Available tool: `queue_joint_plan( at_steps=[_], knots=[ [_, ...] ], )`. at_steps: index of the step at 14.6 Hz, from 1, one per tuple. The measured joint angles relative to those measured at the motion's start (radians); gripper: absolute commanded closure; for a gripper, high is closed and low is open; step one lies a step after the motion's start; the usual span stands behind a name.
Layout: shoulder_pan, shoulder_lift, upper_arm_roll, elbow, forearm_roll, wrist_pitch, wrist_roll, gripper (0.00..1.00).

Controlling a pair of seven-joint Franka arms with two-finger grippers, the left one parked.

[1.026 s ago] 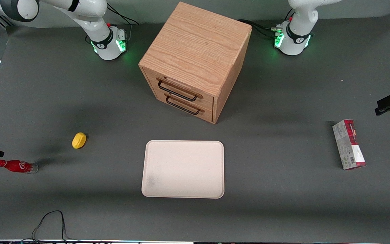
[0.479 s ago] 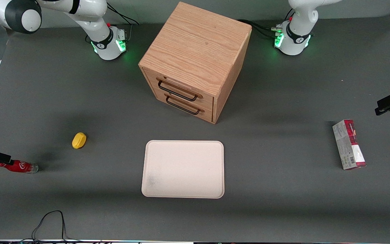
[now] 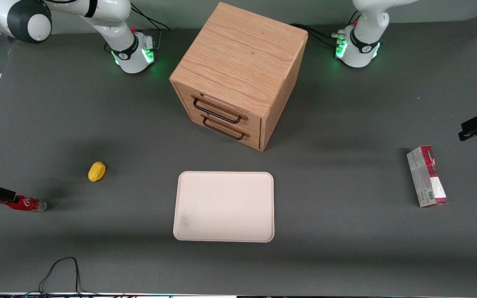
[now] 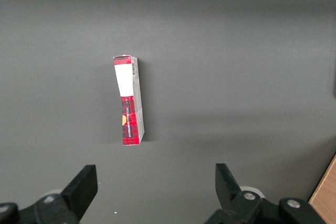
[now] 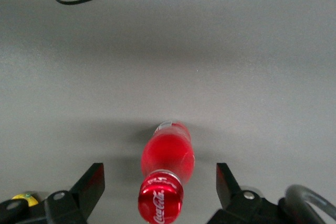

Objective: Place coke bottle on tray
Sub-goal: 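Close the right gripper around the bottle's body, then lift the bottle and carry it toward the cream tray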

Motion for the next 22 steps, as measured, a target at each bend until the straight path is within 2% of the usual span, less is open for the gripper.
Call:
queue_joint_plan(
  at_steps=[2,8,9,17,20,22],
  knots=[
    [0.0,0.0,0.0,0.001,0.0,0.0,0.0,0.46],
    [0.0,0.003,-0.001,0.002,0.0,0.001,0.0,0.88],
    [0.0,0.003,-0.001,0.002,0.001,0.001,0.0,0.99],
    [0.027,-0.002,-0.001,0.014,-0.008,-0.005,0.037,1.0],
    [0.095,-0.047,0.0,0.038,-0.091,-0.08,0.19,1.0],
    [0.148,-0.091,-0.001,0.085,-0.11,-0.195,0.284,1.0]
  ],
)
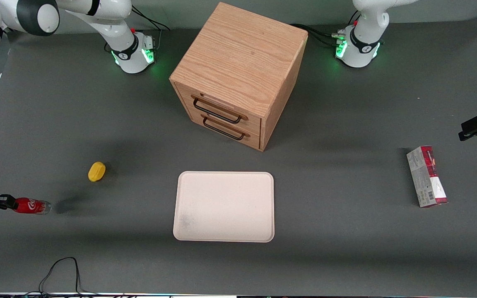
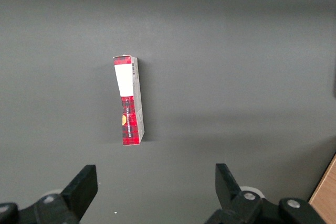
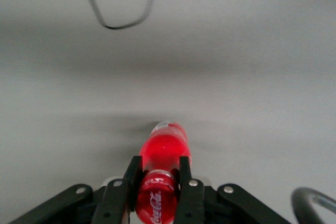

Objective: Place coke bottle on tray
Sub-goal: 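Lift the bottle and carry it toward the cream tray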

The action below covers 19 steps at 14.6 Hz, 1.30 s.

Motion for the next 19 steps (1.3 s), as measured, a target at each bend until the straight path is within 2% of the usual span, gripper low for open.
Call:
queue_joint_plan(
  at_steps=[4,7,9,11,15,17,19],
  knots=[
    [0.092,-0.094,0.002,0.148,-0.005,-0.251,0.206,1.0],
    [0.187,-0.131,0.023,0.206,-0.006,-0.296,0.443,1.0],
    [0.237,-0.131,0.076,0.221,-0.03,-0.297,0.58,1.0],
    [0.272,-0.127,0.163,0.222,-0.094,-0.283,0.718,1.0],
    [0.327,-0.057,0.299,0.217,-0.19,-0.087,1.003,1.0],
    [0.345,0.01,0.353,0.216,-0.262,-0.023,1.08,1.0],
    [0.357,0.067,0.374,0.216,-0.287,0.029,1.102,1.0]
  ],
)
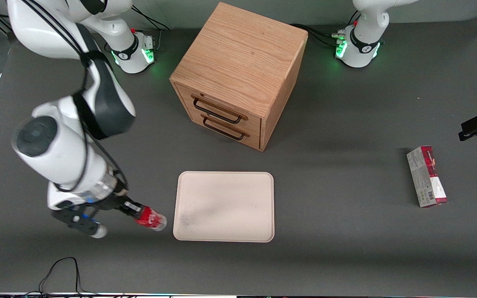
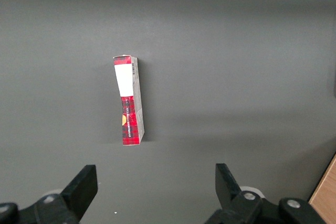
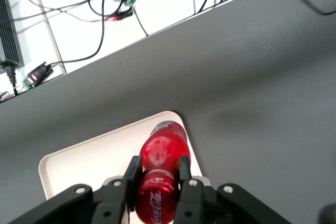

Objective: Place coke bottle on tray
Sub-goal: 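Lift the bottle and carry it toward the cream tray, then lower the bottle onto the tray and open the right gripper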

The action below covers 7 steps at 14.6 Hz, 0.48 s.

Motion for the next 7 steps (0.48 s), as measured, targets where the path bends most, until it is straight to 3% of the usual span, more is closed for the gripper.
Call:
queue_joint_plan(
  at_steps=[7],
  knots=[
    [0.016,0.089,0.007,-0.033,-0.008,0.128,0.0,1.0]
  ],
)
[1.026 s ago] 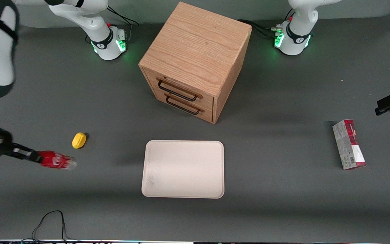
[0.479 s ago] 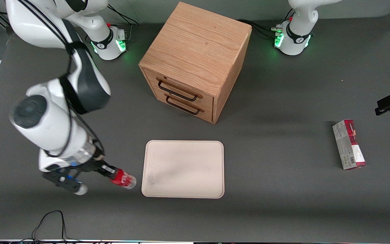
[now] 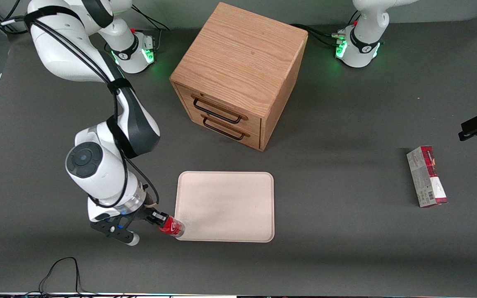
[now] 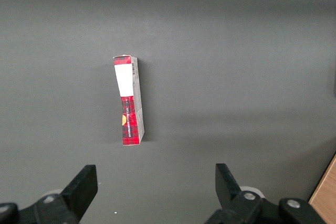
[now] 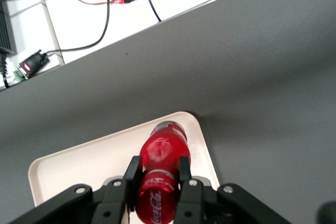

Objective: Place coke bottle on tray
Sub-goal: 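Lower the bottle onto the tray and open the right gripper, then raise the open right gripper away from the tray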

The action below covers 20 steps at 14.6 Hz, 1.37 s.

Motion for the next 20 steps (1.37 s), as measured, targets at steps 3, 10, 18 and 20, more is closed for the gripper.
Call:
queue_joint_plan(
  at_steps=[3,10,18,20],
  knots=[
    [0.014,0.026,0.002,-0.031,-0.037,0.027,0.0,1.0],
    [0.019,0.041,0.002,-0.087,-0.046,0.077,0.0,0.28],
    [0.019,0.024,0.002,-0.105,-0.046,0.141,0.0,0.0],
    [0.019,-0.016,-0.004,-0.104,-0.047,0.108,0.0,0.0]
  ],
)
